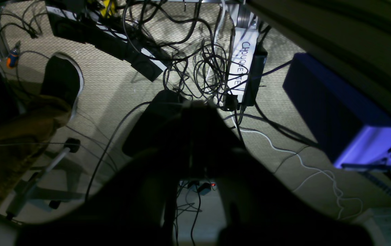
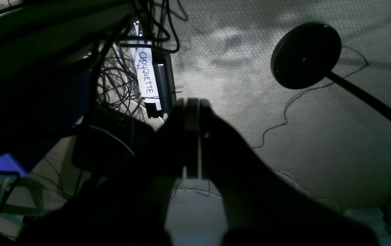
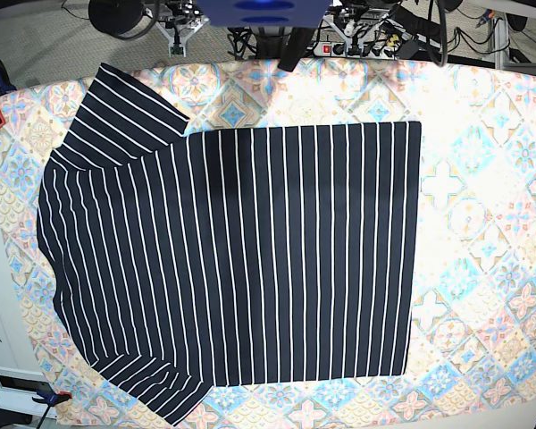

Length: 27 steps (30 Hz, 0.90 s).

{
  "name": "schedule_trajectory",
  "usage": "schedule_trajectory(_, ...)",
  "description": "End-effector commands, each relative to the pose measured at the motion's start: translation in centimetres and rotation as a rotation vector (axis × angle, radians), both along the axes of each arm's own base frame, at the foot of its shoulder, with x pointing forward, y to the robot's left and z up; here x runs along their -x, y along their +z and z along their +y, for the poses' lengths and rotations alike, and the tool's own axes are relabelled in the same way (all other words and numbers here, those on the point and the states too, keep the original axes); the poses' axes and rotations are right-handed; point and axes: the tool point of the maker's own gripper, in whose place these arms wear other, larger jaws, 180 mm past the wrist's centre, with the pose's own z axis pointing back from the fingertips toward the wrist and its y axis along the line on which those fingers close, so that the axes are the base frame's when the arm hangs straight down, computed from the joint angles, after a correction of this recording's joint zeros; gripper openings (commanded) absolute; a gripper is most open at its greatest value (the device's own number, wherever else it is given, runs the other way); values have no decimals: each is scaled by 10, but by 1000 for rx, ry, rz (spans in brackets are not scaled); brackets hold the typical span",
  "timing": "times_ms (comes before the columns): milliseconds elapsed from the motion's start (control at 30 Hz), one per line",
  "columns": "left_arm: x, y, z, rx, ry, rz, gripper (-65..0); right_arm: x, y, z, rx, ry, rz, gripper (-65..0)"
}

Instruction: Fold the T-shirt properly

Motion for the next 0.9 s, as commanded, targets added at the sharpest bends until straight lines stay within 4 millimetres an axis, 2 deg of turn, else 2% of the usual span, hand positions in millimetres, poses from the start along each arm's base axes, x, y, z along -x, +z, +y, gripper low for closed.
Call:
schedule_trajectory(0, 3, 0, -3, 3, -4, 1, -650, 1, 0, -5, 9, 4, -2, -647)
schedule_trajectory(433, 14, 1, 0, -1, -6, 18, -650, 6, 0, -6, 11, 6, 7, -647)
schedule_trajectory(533, 31, 2, 2, -4, -17, 44, -650, 22, 2, -9, 15, 8, 28, -647)
schedule_trajectory(633, 47, 4, 12, -19, -21, 65, -650, 37, 4, -24, 38, 13, 50, -647)
schedule_trajectory(833, 59, 12, 18, -28, -30, 19, -650, 61, 10, -41, 65, 23, 63, -648)
schedule_trajectory(867, 62, 14, 24, -37, -34, 14, -650, 65, 12, -44, 71, 26, 61, -648)
